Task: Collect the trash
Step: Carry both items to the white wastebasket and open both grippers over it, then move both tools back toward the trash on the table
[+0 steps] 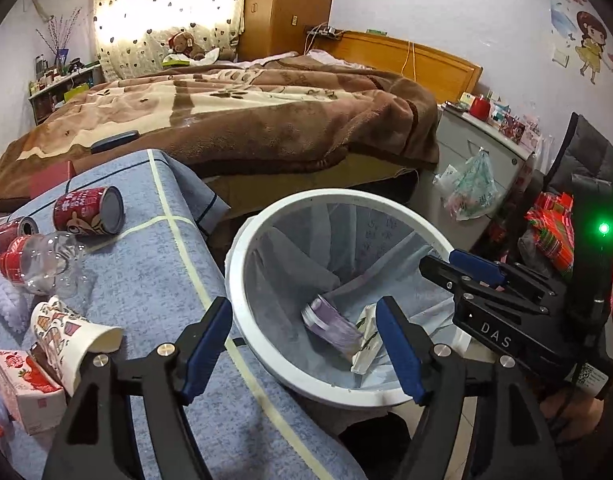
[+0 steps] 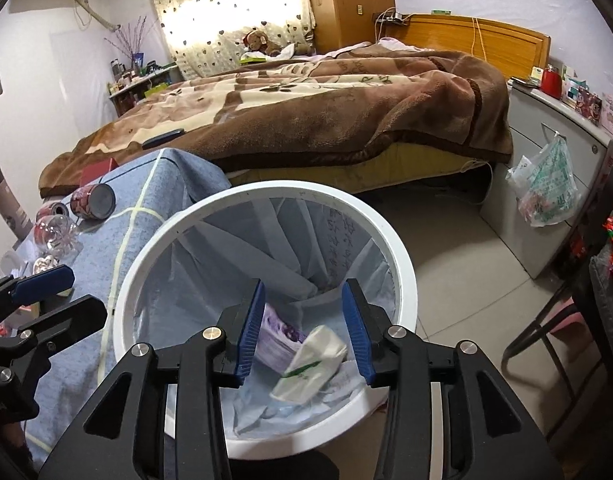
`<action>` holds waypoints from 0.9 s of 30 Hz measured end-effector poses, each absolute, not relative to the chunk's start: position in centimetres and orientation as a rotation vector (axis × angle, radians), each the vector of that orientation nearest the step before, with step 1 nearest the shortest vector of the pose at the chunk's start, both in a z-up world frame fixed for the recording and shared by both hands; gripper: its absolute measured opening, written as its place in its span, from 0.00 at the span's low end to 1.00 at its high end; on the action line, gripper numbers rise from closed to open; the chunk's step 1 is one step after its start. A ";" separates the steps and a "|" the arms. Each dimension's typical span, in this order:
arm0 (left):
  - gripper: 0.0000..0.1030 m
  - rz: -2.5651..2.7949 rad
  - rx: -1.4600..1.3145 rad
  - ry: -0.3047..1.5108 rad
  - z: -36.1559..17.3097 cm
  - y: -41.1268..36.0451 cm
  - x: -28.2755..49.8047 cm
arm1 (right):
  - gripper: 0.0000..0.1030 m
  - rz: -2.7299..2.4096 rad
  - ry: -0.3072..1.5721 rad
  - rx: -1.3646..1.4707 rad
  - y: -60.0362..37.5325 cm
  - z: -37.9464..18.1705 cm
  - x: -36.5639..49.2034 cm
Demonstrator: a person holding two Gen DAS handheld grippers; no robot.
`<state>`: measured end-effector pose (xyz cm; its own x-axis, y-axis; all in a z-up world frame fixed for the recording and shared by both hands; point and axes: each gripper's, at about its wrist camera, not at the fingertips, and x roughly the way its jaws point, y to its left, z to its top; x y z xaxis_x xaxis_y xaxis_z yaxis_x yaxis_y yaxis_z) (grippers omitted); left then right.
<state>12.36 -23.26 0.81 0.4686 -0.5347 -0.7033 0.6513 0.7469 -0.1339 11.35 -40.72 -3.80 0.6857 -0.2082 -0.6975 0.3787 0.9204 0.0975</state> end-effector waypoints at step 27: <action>0.75 -0.470 0.051 0.700 2.9 -9.5 10.7 | 0.41 -0.151 0.622 0.219 -32.1 -0.9 11.4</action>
<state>10.69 -9.54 2.86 0.6653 -0.3995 -0.6307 0.4332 0.8946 -0.1098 11.38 -32.13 -0.93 0.8031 -0.0739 -0.5913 0.2050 0.9660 0.1576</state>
